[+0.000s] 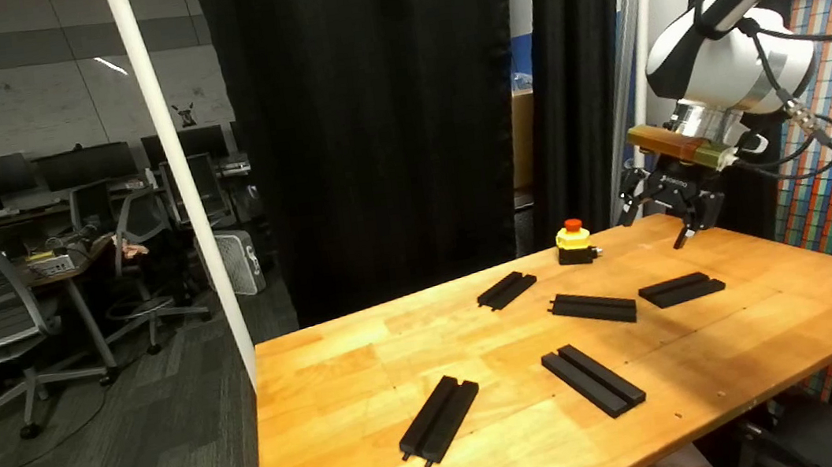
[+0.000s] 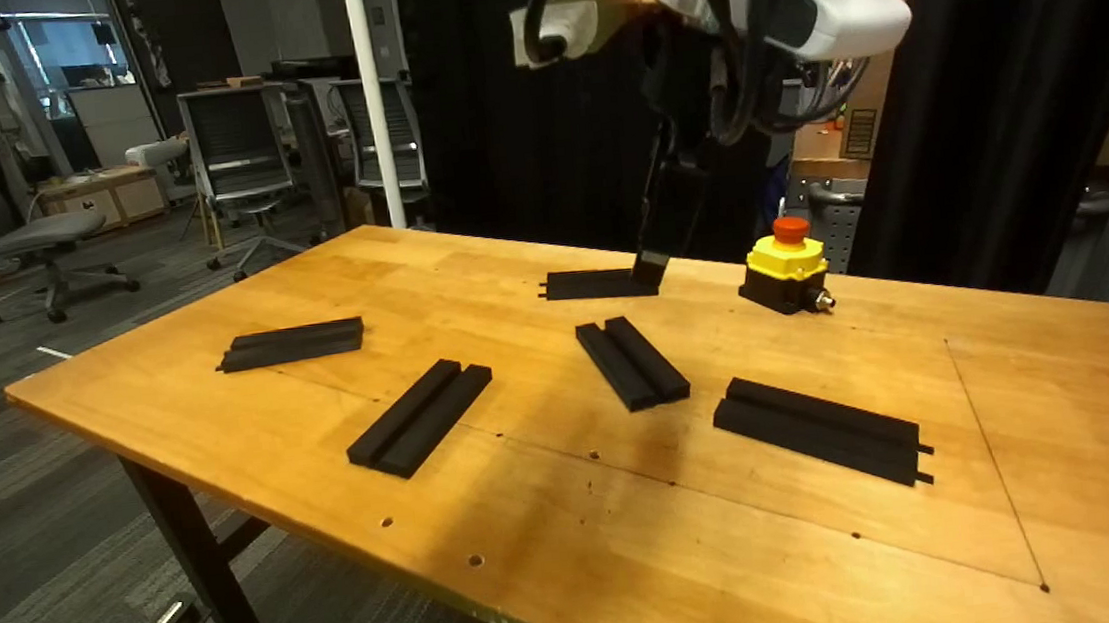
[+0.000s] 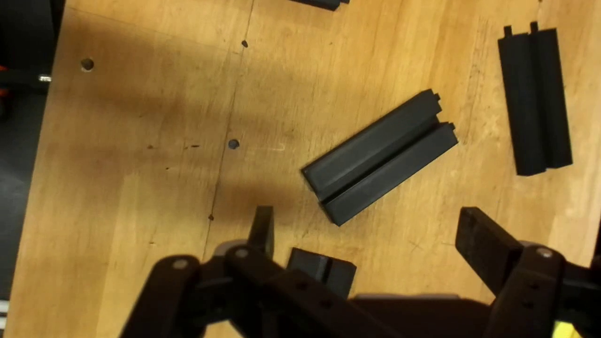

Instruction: Connect the black pads

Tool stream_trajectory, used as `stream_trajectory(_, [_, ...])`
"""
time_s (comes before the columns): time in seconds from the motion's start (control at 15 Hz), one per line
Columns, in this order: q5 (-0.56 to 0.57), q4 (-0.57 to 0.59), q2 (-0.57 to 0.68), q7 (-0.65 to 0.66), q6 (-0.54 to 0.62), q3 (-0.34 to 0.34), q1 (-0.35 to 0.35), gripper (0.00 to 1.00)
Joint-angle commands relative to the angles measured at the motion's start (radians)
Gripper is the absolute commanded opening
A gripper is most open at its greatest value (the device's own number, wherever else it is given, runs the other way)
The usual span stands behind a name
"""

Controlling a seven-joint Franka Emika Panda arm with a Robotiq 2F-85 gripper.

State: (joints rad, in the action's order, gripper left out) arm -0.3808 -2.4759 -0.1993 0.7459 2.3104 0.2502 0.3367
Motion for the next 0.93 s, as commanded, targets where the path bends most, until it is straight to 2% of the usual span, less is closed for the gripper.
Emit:
stream_trajectory(0.0, [-0.051, 0.048, 0.099, 0.105, 0.046, 0.014, -0.002, 1.0])
stream_trajectory(0.2, [-0.089, 0.073, 0.169, 0.128, 0.054, 0.032, -0.006, 1.0])
stream_trajectory(0.87, [0.012, 0.242, 0.388, 0.137, 0.019, 0.085, 0.001, 1.0])
